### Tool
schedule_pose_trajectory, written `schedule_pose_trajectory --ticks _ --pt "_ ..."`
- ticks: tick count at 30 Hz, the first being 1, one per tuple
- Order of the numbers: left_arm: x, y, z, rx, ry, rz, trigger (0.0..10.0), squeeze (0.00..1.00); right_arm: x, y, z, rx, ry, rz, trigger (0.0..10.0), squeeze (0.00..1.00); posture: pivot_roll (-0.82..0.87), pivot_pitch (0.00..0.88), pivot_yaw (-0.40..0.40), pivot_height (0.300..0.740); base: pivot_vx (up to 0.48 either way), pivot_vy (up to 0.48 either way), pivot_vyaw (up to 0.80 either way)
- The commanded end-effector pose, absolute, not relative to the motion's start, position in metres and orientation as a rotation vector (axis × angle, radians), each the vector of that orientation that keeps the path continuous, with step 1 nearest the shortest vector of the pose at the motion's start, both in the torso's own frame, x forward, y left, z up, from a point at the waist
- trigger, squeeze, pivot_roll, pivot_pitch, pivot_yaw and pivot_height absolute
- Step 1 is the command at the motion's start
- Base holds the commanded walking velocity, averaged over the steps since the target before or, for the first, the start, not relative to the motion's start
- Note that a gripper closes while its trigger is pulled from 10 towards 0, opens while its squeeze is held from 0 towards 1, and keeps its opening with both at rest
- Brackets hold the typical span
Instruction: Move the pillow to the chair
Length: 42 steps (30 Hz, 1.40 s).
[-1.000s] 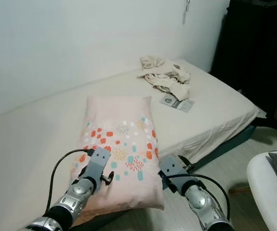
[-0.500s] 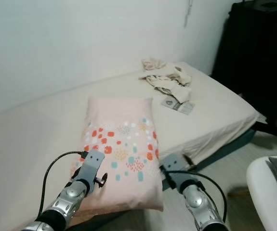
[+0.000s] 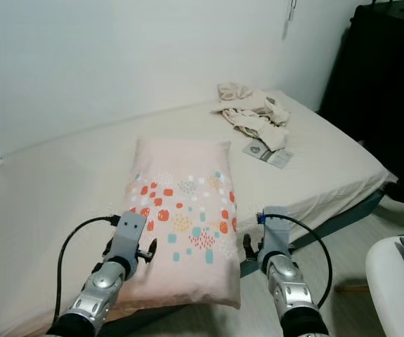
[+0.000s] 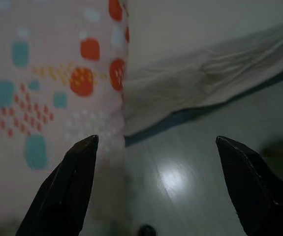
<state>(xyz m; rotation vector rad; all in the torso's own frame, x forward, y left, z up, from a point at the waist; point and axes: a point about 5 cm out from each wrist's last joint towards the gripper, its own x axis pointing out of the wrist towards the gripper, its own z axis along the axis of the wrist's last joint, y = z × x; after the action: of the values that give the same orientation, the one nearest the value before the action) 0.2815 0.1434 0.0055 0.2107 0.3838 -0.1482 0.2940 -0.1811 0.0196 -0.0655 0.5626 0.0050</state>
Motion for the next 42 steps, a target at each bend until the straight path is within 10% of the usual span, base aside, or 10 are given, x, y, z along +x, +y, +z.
schedule_pose_trajectory --ticks 1,13,42 --pt "0.275 0.146 -0.001 0.254 0.406 -0.146 10.0 0.0 0.293 -0.171 0.02 -0.173 0.58 0.084 10.0 0.0 -0.09 0.135 -0.016 0.74 0.0 0.0 0.0" --pt "0.271 0.137 -0.002 0.192 0.404 -0.122 10.0 0.0 0.288 -0.134 0.019 -0.268 0.392 0.321 10.0 0.0 -0.08 0.114 -0.034 0.74 0.0 0.0 0.0" --pt "0.283 0.147 0.013 0.172 0.338 -0.033 10.0 0.0 0.302 -0.15 0.031 -0.026 0.303 0.193 10.0 0.0 -0.09 0.088 -0.027 0.74 0.0 0.0 0.0"
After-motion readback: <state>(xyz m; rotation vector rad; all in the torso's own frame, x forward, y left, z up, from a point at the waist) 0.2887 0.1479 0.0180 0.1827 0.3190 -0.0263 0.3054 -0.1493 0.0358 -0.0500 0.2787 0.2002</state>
